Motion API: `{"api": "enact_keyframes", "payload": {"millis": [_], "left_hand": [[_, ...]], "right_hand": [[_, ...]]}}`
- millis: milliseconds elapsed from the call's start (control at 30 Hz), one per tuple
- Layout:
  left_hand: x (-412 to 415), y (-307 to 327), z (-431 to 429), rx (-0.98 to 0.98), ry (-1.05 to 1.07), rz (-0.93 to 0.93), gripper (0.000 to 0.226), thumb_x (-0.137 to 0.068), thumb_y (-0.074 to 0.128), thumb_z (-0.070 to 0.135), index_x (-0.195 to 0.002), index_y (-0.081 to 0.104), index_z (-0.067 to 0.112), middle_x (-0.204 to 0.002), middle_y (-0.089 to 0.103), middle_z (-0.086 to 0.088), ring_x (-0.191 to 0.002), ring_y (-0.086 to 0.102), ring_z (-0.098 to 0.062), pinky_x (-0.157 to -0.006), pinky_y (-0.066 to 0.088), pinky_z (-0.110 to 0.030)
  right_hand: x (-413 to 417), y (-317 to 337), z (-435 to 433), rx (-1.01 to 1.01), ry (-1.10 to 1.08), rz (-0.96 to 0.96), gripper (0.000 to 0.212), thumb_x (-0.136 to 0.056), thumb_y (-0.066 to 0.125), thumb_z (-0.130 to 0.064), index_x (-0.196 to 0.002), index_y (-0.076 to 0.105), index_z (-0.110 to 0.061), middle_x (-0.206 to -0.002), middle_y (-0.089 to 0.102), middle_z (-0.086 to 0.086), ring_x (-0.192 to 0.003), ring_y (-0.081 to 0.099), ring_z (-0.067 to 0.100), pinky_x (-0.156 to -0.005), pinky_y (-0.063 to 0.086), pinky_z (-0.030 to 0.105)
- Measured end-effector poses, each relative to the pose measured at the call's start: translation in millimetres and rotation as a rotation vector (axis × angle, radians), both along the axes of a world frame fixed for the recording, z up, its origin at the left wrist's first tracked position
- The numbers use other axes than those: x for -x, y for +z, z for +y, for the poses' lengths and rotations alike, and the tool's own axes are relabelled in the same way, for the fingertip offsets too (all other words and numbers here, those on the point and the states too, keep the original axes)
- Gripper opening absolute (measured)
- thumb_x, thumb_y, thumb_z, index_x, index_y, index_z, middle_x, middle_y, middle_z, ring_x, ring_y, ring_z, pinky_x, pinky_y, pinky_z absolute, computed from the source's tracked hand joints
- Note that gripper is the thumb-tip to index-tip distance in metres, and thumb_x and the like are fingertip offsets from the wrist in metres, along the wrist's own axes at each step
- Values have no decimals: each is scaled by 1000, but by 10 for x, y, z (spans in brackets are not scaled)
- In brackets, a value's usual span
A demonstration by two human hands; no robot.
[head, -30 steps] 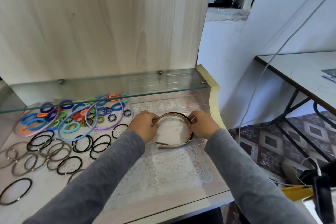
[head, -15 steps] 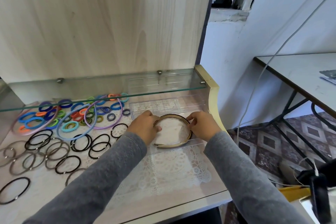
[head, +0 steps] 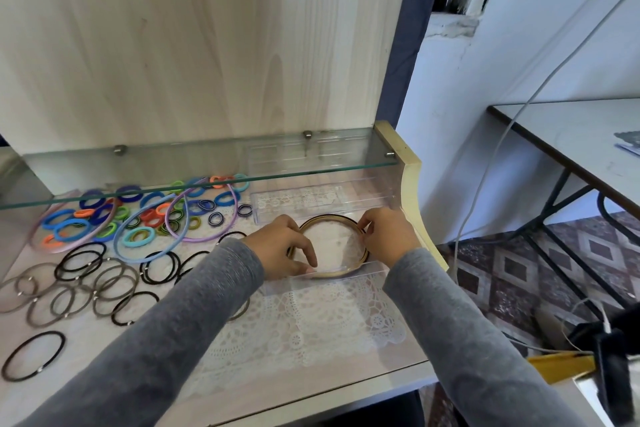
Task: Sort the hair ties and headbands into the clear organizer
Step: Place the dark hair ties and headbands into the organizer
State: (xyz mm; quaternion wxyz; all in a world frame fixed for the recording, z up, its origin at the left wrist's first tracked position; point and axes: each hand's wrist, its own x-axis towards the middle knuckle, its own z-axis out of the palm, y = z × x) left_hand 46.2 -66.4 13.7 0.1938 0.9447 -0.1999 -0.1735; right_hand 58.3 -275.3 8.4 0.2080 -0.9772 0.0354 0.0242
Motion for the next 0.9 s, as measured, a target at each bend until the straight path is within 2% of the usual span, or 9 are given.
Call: {"api": "enact_keyframes", "payload": {"millis": [100, 233, 433, 500, 567, 633, 700, 800, 900], "left_hand": [[16, 2, -17, -28, -8, -13, 7, -85, 68, 38, -91, 71, 37, -124, 37, 7, -95, 51, -8, -86, 43, -24], [42, 8, -24, -85, -34, -54, 13, -88, 64, 37, -99, 71, 34, -128, 34, 5, -94, 53, -11, -87, 44, -26], [61, -4, -43, -96, -26, -103, 12, -88, 64, 35, -100, 67, 33, -128, 36, 3, -94, 56, -13, -87, 48, -28], [42, -24, -34, -91, -16, -111, 25, -87, 65, 36, -112, 62, 32, -129, 38, 3, -98, 55, -14, -89, 47, -28], [8, -44, -27, -92, 8, -104, 49, -86, 67, 37, -131, 50, 29, -133, 40, 3, -110, 52, -16, -96, 44, -29], [-19, -56, -30, -90, 30, -112, 65, -84, 69, 36, -141, 41, 24, -135, 43, 1, -118, 48, -18, -101, 40, -31], [-34, -76, -44, -105, 28, -119, 66, -84, 69, 34, -143, 40, 20, -139, 44, 0, -123, 45, -19, -105, 37, -31], [-39, -89, -59, -172, 2, -115, 60, -89, 64, 29, -143, 41, 14, -149, 36, 1, -133, 39, -18, -111, 31, -32], [-45, -65, -56, -237, -33, -148, 56, -92, 61, 26, -143, 41, 14, -150, 38, 0, -133, 40, -21, -110, 33, -35]], "right_hand": [[2, 1, -7, -8, -3, -6, 26, -86, 52, -7, -101, 69, -21, -103, 65, 4, -88, 58, 20, -81, 51, 28], [-7, 3, -14, 1, 9, -11, 27, -85, 52, -6, -101, 69, -20, -102, 65, 3, -85, 55, 17, -75, 46, 24], [0, -9, -14, -9, 2, -18, 26, -85, 53, -6, -100, 69, -20, -100, 66, 2, -89, 58, 18, -75, 47, 24], [11, -25, -11, -17, 1, -23, 24, -86, 54, -7, -100, 69, -18, -101, 65, 3, -90, 59, 19, -76, 47, 26], [27, -54, 5, -16, -3, -39, 22, -87, 53, -8, -99, 70, -15, -102, 65, 5, -91, 59, 22, -79, 47, 27], [48, -74, 19, -9, -9, -58, 24, -87, 51, -7, -98, 71, -13, -102, 64, 6, -90, 57, 22, -77, 44, 25], [64, -83, 19, -5, -7, -62, 27, -87, 49, -5, -100, 71, -12, -103, 63, 6, -92, 57, 23, -76, 41, 24], [66, -102, 2, -56, -22, -69, 27, -86, 50, -3, -102, 70, -11, -105, 64, 7, -96, 58, 23, -82, 46, 27], [53, -125, -15, -79, -57, -69, 26, -85, 53, -1, -106, 65, -11, -106, 64, 8, -97, 57, 24, -83, 46, 28]]}}
